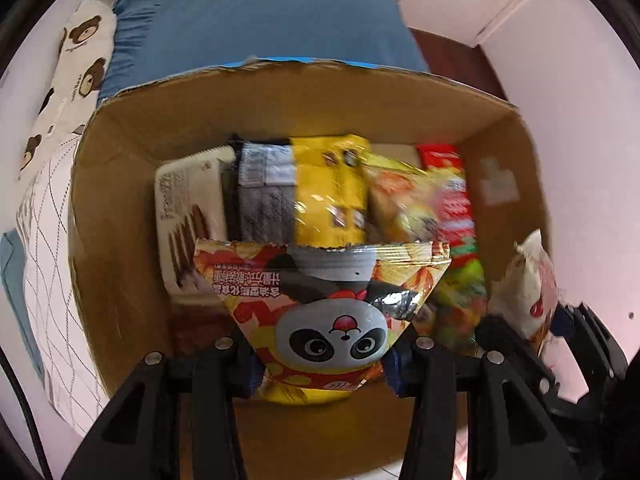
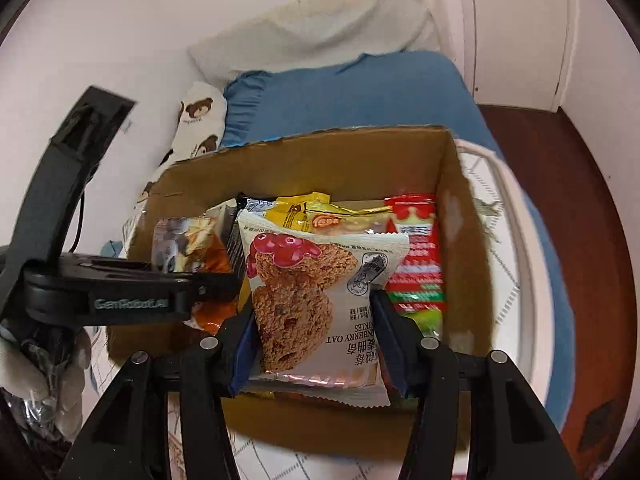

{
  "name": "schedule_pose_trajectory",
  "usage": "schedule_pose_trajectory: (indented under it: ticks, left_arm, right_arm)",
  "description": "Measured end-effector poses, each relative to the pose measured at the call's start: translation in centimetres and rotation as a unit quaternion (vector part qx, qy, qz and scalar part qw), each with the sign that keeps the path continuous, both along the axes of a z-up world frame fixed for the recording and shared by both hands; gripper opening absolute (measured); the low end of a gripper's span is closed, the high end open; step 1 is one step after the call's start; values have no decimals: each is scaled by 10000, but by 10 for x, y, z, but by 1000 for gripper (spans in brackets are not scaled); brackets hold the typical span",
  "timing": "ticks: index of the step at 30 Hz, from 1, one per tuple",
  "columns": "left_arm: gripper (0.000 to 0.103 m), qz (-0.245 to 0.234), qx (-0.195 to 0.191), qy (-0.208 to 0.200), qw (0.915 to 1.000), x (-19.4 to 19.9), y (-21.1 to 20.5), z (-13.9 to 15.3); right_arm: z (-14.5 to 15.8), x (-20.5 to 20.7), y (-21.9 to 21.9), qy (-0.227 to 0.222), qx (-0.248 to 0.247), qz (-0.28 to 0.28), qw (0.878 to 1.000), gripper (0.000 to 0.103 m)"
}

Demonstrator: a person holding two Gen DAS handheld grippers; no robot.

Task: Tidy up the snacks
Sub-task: 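Carry both packets into the box and open both tools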

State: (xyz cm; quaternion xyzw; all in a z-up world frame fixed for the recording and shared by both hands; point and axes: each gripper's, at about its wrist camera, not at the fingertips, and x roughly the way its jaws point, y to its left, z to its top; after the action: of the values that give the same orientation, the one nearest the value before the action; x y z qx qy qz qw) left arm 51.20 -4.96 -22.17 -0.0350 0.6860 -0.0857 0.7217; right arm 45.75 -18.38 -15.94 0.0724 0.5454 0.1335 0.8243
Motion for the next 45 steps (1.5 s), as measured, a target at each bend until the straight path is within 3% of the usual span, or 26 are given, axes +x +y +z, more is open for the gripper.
schedule_pose_trajectory:
  ticks: [5,10,12,13,14,15,16,20,26,31,45]
  left_arm:
    - [43,8,364,126,9993,17,11,-16]
    - [44,102,400,199,9989,19,19,-24]
    - [45,154,521,297,9981,20,23,-28]
    - [56,152,586,283,9978,21,23,-29]
    - [66,155,669,228,9974,20,23,-28]
    - [89,158,697,153,9973,20,25,-26]
    - [96,170,671,96,9976,18,26,-25]
    - [96,215,557,14,9982,11,32,-17]
    - [96,317,497,-125,9982,-9,34,-5]
    - [96,429,647,-557,9954,-33,34,13]
    - [96,591,466,-1738,9819,-108,37,75]
  right_arm:
    - [-17,20,16,168,-62,91,9998,56]
    - [-32,25,27,340,-58,105,9993,57]
    - [-37,28,29,463,-45,112,9989,67]
    - [-40,30,29,544,-56,72,9985,87]
    - [-41,30,29,573,-73,63,9983,99]
    - [-41,30,29,575,-127,67,9982,100]
    - [-41,29,28,551,-232,41,9982,99]
    - [-40,25,19,561,-325,-78,9979,99]
    - [-34,14,5,541,-866,-287,9944,100]
    - [-24,-1,-2,487,-888,-349,9942,100]
    - [24,-63,0,-116,-904,-361,9952,100]
